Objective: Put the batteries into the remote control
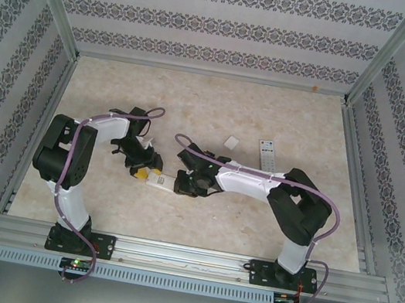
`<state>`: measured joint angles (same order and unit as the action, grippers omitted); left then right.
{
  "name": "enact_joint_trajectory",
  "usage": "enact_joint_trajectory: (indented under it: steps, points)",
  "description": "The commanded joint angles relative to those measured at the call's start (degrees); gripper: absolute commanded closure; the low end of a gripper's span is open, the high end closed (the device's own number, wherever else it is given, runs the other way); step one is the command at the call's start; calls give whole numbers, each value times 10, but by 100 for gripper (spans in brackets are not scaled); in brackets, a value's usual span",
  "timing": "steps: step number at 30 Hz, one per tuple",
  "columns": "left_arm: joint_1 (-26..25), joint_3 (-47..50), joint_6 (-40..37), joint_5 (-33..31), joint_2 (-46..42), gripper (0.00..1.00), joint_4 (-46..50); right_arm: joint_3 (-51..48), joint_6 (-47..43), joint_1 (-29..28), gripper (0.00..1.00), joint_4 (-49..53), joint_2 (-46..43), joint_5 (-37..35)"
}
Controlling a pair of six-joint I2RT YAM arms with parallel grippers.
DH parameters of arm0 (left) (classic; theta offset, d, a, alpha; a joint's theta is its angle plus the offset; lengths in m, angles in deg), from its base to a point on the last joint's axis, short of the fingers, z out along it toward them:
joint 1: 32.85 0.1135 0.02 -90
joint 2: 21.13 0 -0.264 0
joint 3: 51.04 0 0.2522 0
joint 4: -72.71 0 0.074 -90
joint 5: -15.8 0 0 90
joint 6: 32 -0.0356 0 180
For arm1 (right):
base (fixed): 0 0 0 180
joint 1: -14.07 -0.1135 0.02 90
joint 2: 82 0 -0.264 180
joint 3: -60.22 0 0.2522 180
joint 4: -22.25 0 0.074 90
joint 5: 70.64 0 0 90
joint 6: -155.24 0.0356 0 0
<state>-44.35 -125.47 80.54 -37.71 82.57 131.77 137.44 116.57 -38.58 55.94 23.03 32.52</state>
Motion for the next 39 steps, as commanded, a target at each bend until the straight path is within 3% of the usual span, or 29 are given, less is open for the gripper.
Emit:
enact_joint_trajectory:
  steps: [1, 15, 30, 39]
  points:
    - [4, 2, 1, 13, 12, 48, -8, 21, 5, -2, 81, -3, 13, -3]
    - [3, 41, 6, 69, 12, 53, -42, 57, -8, 2, 85, -10, 48, 19]
    - [-18, 59, 16, 72, 18, 55, -71, 74, -18, 17, 87, -58, 49, 49]
    - [-28, 59, 20, 75, 25, 55, -80, 123, -58, -5, 87, -42, 120, 58]
